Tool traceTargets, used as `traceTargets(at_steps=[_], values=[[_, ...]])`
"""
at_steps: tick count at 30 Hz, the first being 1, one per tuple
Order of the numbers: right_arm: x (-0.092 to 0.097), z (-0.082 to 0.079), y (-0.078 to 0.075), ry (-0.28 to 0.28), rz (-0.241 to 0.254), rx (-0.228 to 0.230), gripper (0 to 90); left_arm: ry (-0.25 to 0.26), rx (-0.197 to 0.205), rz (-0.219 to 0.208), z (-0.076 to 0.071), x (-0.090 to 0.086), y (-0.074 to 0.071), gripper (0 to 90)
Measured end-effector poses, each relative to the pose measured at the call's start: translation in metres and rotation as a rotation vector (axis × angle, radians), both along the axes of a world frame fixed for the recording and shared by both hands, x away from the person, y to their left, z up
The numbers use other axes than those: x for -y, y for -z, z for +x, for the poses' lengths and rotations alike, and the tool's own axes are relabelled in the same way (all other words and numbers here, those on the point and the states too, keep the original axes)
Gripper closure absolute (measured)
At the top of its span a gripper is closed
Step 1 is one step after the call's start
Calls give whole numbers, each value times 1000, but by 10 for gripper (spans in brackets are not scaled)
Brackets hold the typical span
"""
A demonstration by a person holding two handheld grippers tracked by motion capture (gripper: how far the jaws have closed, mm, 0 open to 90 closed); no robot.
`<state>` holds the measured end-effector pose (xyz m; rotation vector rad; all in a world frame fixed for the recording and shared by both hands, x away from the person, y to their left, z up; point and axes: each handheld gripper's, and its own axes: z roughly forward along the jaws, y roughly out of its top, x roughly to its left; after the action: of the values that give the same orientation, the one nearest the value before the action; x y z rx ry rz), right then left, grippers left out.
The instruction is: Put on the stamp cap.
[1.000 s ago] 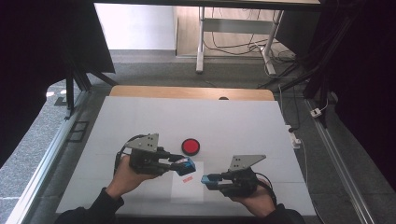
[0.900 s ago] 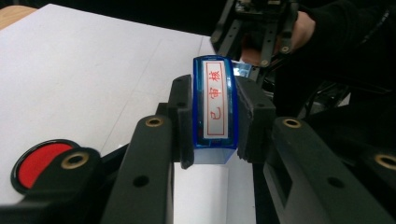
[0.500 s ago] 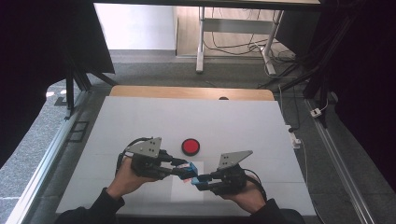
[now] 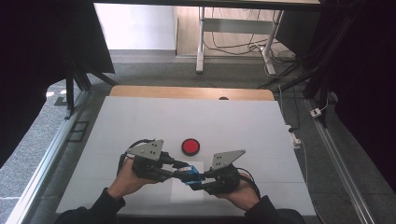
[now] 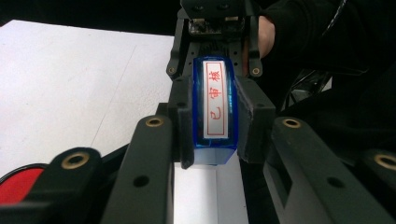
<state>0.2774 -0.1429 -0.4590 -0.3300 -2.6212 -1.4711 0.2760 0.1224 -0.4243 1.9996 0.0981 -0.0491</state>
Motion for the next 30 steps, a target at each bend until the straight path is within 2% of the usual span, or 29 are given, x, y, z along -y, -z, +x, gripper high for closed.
traceTargets(at_steps=[8, 21, 24, 30], values=[[-2, -2, -1, -20, 4, 11, 693, 28, -9, -3, 1, 0, 3, 707], [-4, -7, -3, -69, 17, 49, 693, 88, -108, -72, 10, -5, 12, 708], [-4, -6, -4, -74, 35, 27, 694, 97, -102, -71, 10, -4, 13, 708], [-4, -7, -5, -74, 31, 19, 695, 102, -120, -93, 11, -5, 15, 708]])
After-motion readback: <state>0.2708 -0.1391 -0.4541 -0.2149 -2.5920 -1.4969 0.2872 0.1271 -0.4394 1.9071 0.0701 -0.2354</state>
